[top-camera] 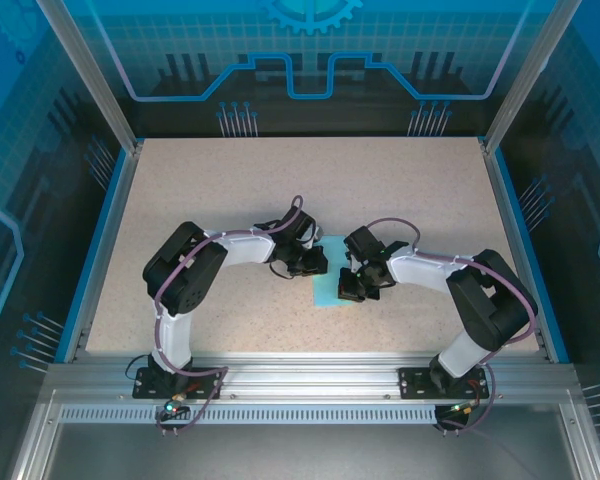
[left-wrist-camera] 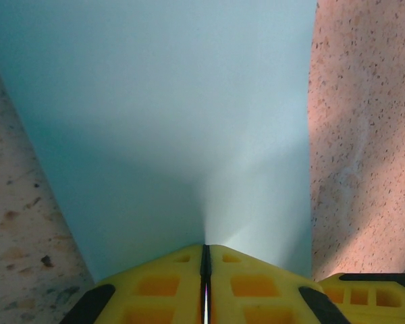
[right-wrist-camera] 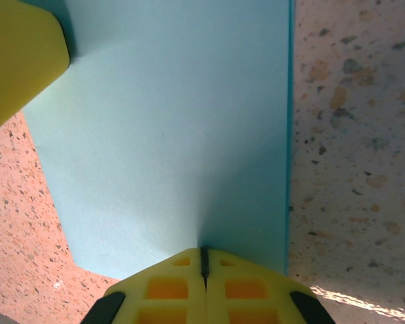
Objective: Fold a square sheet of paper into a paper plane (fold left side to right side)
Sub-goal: First fold the square sheet of paper in half at the center of the table.
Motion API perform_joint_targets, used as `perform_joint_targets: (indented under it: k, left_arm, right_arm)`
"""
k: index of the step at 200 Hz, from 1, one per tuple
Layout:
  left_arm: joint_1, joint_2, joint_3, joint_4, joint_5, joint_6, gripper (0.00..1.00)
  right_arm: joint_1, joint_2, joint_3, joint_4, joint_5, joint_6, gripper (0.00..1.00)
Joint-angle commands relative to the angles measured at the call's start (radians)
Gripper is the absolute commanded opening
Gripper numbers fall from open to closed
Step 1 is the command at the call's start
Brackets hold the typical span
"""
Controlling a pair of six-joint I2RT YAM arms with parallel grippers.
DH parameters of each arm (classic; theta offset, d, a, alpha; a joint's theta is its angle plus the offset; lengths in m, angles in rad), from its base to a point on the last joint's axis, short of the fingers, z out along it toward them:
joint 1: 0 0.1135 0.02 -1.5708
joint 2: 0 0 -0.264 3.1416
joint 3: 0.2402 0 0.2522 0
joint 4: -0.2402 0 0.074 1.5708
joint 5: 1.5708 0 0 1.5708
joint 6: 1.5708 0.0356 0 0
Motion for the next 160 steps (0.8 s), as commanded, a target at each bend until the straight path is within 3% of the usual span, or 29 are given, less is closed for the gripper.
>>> perform_joint_targets:
  k: [1, 160]
  left_arm:
    - [0.008, 0.018, -0.012, 0.003, -0.014, 0.013, 0.12]
    - [0.056, 0.029, 0.04, -0.026, -0.03, 0.034, 0.13]
  right_arm:
    - [0.004, 0.045, -0.041, -0.126, 0.086, -0.013, 0.0]
    - [0.004, 0.048, -0.049, -0.134, 0.086, -0.013, 0.0]
